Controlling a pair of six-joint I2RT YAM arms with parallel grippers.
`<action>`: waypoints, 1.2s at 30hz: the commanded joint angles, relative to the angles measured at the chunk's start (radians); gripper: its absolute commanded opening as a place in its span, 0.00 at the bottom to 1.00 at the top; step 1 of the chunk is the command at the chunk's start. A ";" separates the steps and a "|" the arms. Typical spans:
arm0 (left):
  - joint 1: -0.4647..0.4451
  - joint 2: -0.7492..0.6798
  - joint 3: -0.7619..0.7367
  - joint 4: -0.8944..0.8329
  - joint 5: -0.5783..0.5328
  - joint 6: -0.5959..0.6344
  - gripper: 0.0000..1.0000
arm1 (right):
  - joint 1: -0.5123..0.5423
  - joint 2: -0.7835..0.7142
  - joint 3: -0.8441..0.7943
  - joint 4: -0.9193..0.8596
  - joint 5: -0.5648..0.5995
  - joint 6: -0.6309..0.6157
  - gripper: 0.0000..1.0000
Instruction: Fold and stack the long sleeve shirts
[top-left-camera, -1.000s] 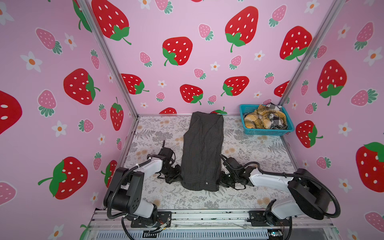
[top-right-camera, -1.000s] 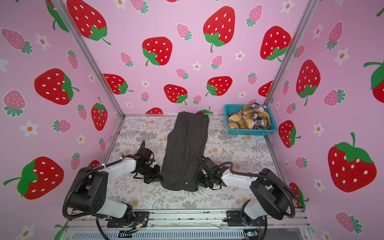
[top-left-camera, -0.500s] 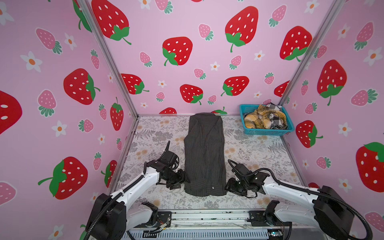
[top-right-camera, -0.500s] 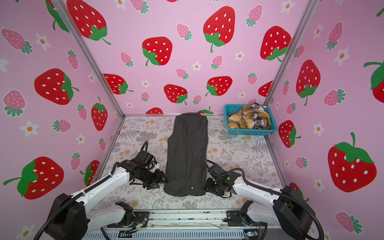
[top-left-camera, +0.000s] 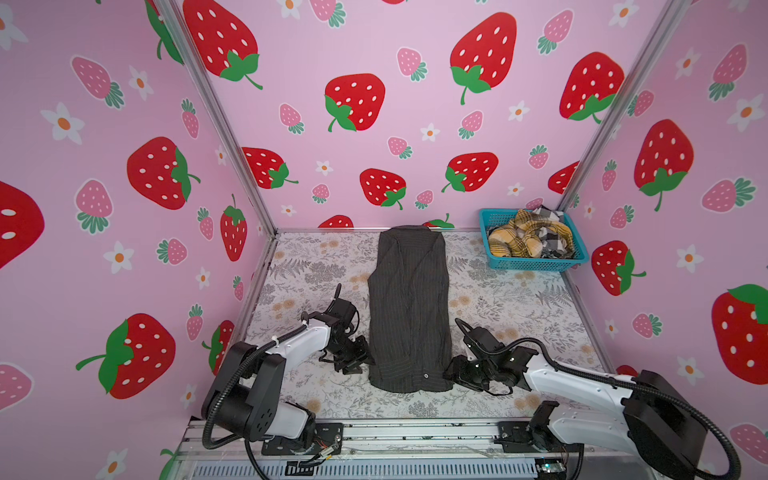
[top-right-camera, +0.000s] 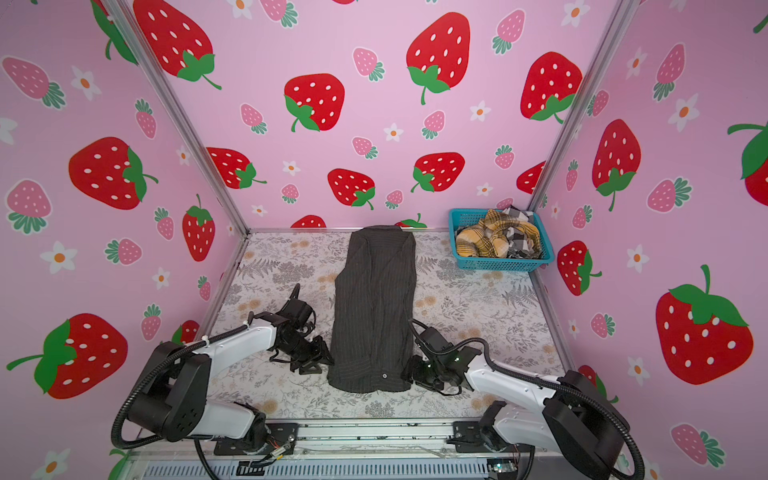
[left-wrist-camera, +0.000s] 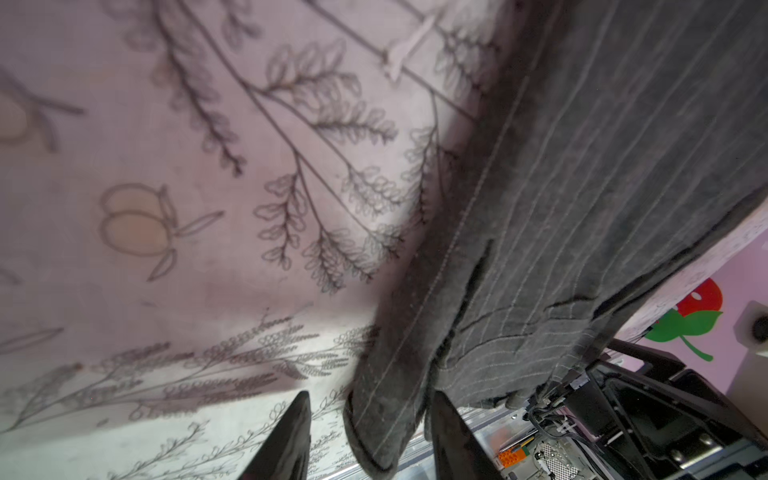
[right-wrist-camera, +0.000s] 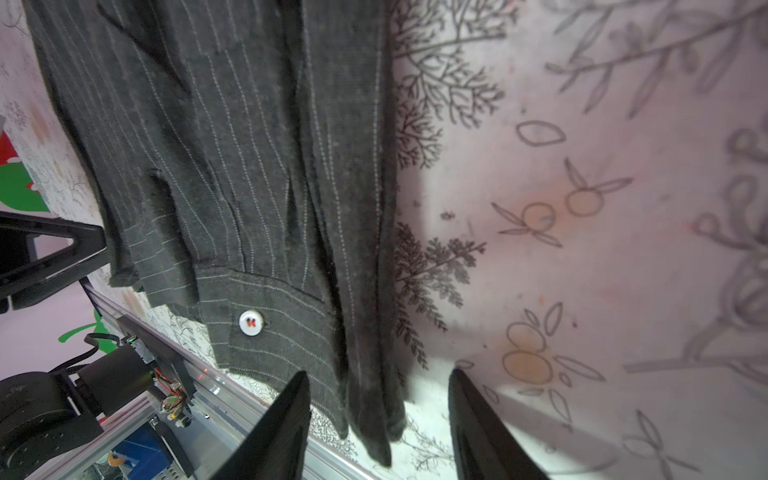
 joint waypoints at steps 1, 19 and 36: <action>0.007 0.040 0.006 0.015 0.001 0.021 0.43 | 0.002 -0.006 -0.034 0.047 0.020 0.035 0.56; -0.003 0.116 -0.006 0.078 0.046 0.019 0.27 | 0.002 0.093 0.008 0.074 -0.001 0.013 0.18; -0.030 0.120 -0.022 0.116 0.089 -0.007 0.00 | 0.003 0.081 0.014 0.078 0.002 0.009 0.06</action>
